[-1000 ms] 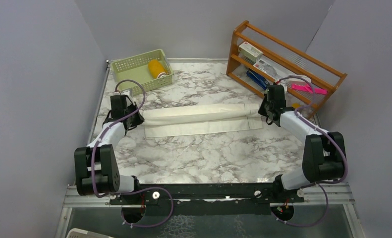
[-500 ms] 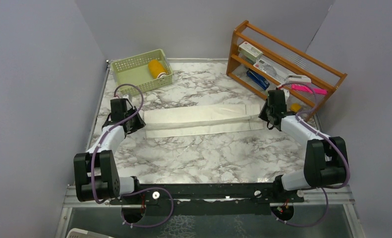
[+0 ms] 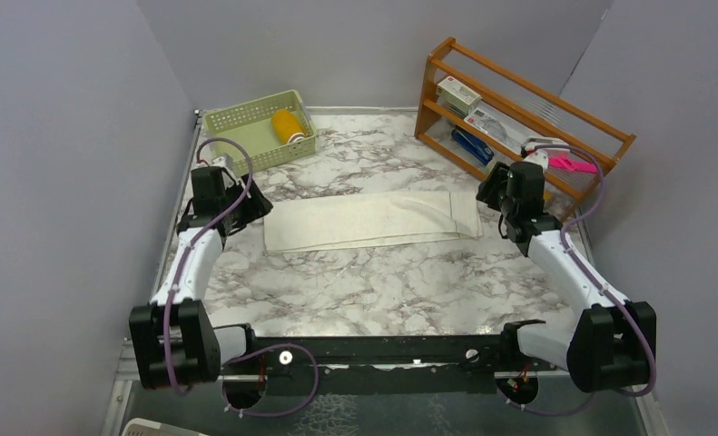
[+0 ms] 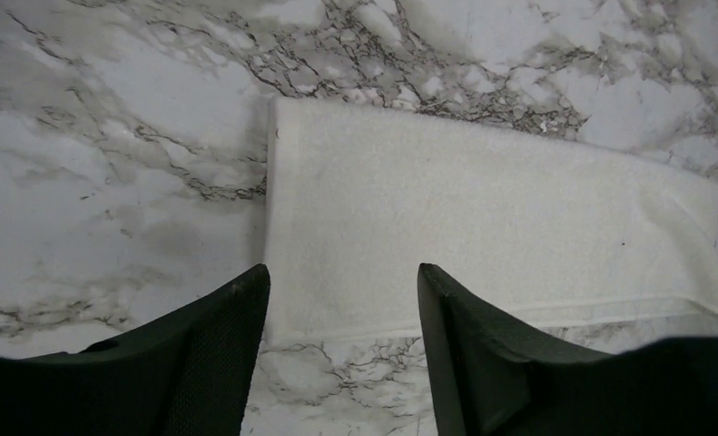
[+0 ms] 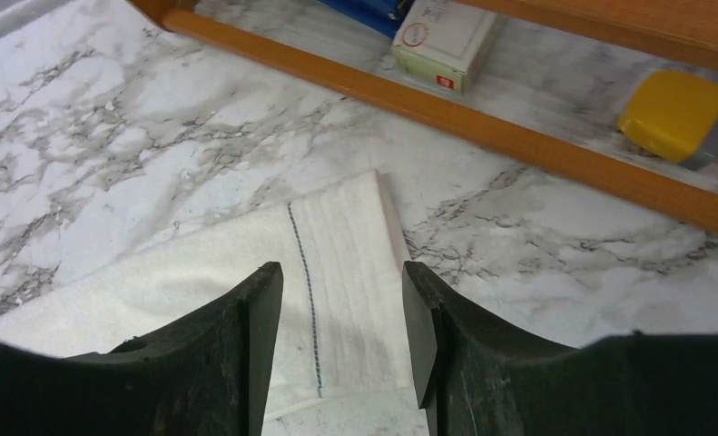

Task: Roll the towels
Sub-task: Fold the towel at the center of the board.

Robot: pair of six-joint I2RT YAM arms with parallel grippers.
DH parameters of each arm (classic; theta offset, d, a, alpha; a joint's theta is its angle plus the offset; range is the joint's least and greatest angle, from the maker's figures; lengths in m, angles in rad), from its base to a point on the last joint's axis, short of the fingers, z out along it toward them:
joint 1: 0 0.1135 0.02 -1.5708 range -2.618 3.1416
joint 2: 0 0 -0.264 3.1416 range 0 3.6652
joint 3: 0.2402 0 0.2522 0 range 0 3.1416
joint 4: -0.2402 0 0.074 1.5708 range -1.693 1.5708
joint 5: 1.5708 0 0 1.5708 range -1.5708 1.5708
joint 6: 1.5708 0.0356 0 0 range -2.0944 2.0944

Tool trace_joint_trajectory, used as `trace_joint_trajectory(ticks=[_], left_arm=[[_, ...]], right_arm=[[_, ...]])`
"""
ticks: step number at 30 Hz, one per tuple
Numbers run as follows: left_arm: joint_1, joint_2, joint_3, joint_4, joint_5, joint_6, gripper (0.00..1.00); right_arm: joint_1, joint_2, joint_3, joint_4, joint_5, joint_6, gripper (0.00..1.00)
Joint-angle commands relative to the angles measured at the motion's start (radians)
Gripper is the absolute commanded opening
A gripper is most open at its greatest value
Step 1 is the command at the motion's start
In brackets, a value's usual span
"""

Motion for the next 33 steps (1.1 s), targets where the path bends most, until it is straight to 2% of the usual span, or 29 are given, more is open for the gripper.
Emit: trace_joint_trajectory(ticks=[1,2,4,7,14,17,19,33], left_arm=[[0.008,0.227,0.066,-0.063,0.166,0.041,0.55],[0.01,0.278,0.08,-0.07,0.19,0.053,0.47],[0.013,0.344,0.099,-0.077,0.208,0.083,0.39],[0.021,0.381,0.11,-0.08,0.184,0.108,0.36],[0.046,0.394,0.143,-0.121,0.115,0.169,0.37],[0.069,0.382,0.138,-0.133,0.088,0.19,0.49],[0.085,0.381,0.13,-0.132,0.081,0.202,0.52],[0.084,0.502,0.123,-0.108,0.224,0.213,0.47]], right_arm=[[0.015,0.082,0.04,0.031,-0.123,-0.061,0.52],[0.014,0.098,0.042,0.024,-0.133,-0.063,0.52],[0.015,0.093,0.029,0.03,-0.149,-0.069,0.52],[0.014,0.067,0.001,0.039,-0.178,-0.073,0.52],[0.015,0.056,-0.021,0.056,-0.219,-0.077,0.53],[0.015,0.066,-0.017,0.058,-0.233,-0.077,0.53],[0.015,0.068,-0.016,0.059,-0.237,-0.075,0.53],[0.015,0.048,-0.022,0.059,-0.247,-0.075,0.53]])
